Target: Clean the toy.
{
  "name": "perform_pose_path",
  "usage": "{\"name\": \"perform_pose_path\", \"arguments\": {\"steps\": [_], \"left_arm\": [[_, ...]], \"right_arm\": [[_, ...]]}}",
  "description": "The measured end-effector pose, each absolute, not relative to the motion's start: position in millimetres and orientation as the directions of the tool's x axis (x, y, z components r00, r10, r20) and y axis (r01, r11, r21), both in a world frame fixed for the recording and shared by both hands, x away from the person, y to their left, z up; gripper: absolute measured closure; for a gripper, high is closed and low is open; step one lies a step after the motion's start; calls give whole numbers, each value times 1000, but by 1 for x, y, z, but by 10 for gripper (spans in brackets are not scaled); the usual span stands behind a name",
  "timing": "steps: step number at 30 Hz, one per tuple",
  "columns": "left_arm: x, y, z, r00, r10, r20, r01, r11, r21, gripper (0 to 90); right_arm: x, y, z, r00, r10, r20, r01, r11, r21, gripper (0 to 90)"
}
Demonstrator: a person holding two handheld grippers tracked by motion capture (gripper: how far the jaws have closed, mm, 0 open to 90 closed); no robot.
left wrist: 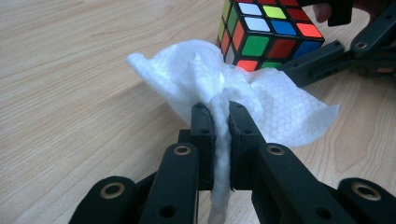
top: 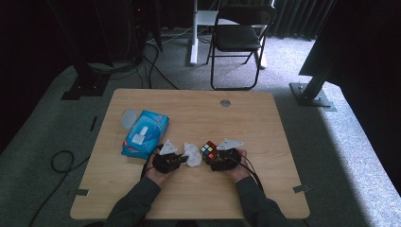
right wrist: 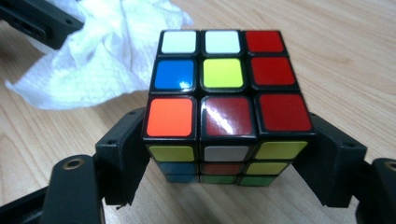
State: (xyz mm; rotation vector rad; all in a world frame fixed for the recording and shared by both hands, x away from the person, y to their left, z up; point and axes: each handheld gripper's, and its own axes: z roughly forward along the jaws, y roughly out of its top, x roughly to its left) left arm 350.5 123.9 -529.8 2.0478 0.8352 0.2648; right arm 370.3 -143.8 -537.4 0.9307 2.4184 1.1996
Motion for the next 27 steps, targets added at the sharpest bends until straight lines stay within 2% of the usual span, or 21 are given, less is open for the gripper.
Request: {"name": "perform_pose_path", "arguments": {"steps": [27], "left_arm": [[350, 119, -530, 762, 637, -116, 455, -399, 796, 829]], "right_arm": [[362, -163, -523, -780, 625, 39, 383, 427, 819, 264]]}}
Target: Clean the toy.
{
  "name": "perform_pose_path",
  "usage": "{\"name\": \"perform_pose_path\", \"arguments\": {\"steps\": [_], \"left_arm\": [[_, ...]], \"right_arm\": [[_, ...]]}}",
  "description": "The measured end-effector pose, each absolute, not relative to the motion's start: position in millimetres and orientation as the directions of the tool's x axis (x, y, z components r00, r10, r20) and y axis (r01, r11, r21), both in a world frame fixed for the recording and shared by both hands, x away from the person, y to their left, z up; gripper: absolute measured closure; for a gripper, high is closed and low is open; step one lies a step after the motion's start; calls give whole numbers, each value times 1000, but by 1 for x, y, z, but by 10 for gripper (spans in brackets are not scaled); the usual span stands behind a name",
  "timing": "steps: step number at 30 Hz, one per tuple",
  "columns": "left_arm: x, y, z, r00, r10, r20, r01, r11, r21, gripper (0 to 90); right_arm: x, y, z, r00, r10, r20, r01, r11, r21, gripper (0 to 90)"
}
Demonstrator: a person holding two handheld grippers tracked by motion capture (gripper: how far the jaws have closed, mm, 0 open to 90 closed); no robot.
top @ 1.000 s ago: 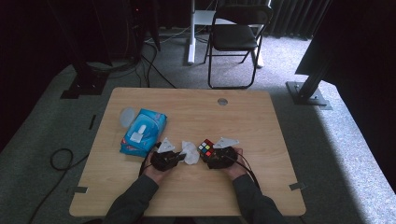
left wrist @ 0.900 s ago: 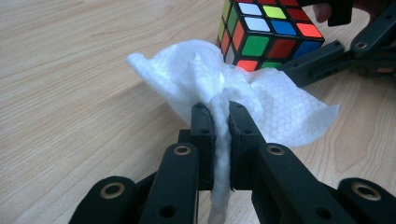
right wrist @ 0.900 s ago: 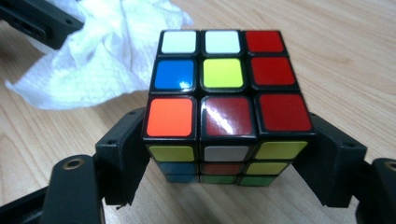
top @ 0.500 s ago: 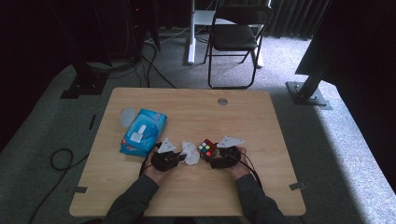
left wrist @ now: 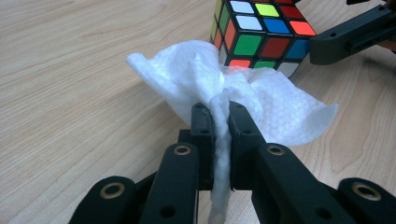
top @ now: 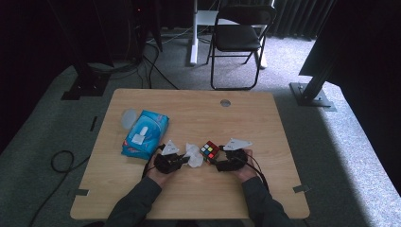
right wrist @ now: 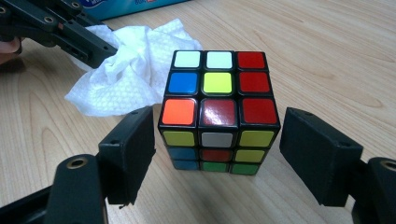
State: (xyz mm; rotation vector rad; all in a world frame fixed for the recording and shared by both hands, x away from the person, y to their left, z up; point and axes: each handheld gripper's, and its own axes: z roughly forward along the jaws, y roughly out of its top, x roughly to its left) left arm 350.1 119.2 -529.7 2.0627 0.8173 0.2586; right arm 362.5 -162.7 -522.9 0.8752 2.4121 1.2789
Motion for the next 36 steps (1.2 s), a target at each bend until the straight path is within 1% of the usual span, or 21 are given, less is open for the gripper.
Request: {"name": "perform_pose_path", "arguments": {"steps": [10, 16, 20, 36], "left_arm": [[350, 119, -530, 762, 637, -115, 455, -400, 795, 829], [350, 118, -531, 763, 636, -114, 456, -403, 794, 829], [350, 118, -531, 763, 637, -114, 455, -404, 794, 829], [350, 119, -531, 761, 639, -114, 457, -403, 793, 829]], "right_arm": [[363, -166, -518, -781, 622, 50, 374, 403, 835, 263], [365, -162, -511, -780, 624, 47, 366, 394, 843, 246], [369, -156, -511, -774, 632, 49, 373, 391, 841, 225], [382, -141, -520, -749, 657, 89, 430, 378, 820, 205]]}}
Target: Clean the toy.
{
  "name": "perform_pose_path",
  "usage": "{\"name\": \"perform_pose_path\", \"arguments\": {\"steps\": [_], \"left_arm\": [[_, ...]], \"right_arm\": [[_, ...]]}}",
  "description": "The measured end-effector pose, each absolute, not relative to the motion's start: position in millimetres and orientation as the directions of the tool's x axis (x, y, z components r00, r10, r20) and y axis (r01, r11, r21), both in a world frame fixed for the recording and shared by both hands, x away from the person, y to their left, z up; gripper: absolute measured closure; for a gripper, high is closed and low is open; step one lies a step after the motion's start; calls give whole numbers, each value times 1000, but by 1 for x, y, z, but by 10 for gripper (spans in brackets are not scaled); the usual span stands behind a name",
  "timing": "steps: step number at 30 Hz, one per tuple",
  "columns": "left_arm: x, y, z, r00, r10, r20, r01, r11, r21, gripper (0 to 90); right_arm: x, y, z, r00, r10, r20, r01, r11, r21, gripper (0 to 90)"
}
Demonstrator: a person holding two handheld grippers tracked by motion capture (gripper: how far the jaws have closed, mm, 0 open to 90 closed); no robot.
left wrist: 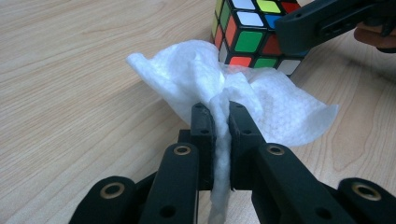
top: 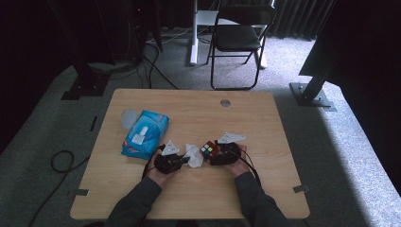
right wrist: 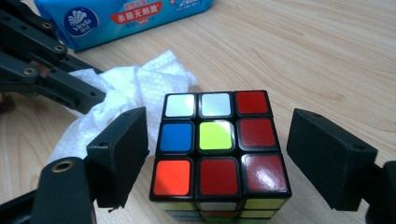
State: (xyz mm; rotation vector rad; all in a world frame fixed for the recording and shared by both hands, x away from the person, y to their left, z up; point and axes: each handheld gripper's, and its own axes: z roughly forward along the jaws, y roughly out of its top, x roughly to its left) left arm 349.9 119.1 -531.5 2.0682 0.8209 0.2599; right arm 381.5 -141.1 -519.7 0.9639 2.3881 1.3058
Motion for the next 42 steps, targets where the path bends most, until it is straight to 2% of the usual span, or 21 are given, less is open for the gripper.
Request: {"name": "perform_pose_path", "arguments": {"steps": [15, 26, 42], "left_arm": [[349, 120, -532, 760, 640, -110, 456, -405, 793, 829], [349, 119, -532, 761, 639, -110, 458, -410, 789, 829], [349, 118, -533, 763, 637, -112, 459, -411, 788, 829]], "right_arm": [[390, -132, -522, -738, 670, 73, 454, 415, 789, 233], [388, -127, -523, -752, 657, 48, 429, 433, 793, 325], [388, -128, -522, -749, 661, 43, 426, 431, 795, 340]]}}
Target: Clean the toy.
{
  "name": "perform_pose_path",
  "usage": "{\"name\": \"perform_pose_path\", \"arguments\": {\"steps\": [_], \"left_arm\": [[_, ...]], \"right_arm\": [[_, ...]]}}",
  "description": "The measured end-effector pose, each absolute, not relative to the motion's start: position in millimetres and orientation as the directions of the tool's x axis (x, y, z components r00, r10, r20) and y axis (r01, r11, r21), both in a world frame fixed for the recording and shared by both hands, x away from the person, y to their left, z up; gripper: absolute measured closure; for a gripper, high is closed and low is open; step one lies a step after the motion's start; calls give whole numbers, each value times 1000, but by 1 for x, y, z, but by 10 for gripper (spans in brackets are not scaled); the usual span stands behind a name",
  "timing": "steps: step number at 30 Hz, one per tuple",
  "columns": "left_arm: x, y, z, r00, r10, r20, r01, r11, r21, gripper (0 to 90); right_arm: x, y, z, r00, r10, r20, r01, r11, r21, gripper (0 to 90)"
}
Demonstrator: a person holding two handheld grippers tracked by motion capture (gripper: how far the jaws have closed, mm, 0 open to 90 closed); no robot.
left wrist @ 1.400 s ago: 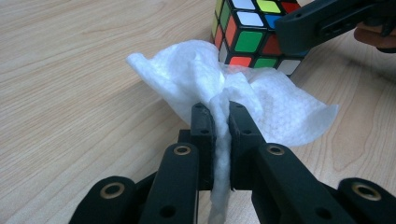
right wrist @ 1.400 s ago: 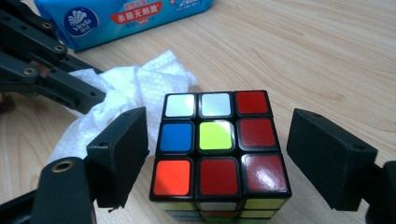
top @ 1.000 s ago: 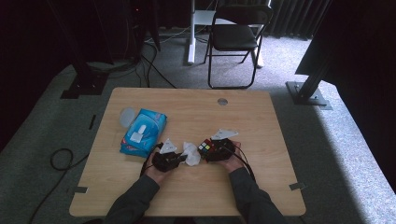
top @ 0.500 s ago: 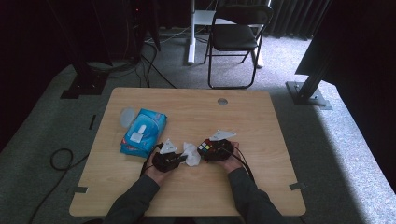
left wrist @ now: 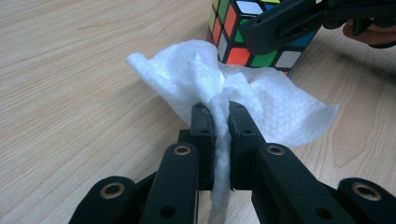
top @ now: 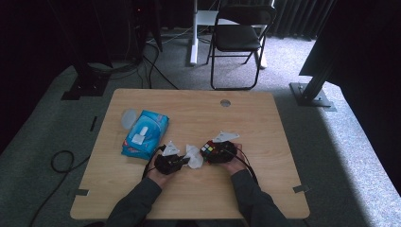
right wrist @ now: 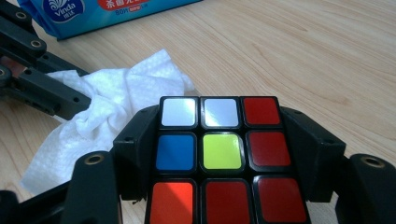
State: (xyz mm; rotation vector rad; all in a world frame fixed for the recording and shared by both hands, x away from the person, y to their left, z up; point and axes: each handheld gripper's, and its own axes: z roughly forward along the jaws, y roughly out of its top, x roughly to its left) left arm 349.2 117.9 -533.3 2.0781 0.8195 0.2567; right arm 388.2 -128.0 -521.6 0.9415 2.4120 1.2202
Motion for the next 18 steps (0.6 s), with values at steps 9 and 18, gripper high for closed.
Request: {"name": "perform_pose_path", "arguments": {"steps": [9, 18], "left_arm": [[349, 118, -533, 764, 636, -110, 456, -411, 790, 829], [349, 117, -533, 765, 634, -110, 455, -412, 790, 829]], "right_arm": [[388, -127, -521, -746, 664, 38, 425, 431, 796, 341], [389, -124, -521, -734, 678, 40, 435, 424, 794, 341]]}}
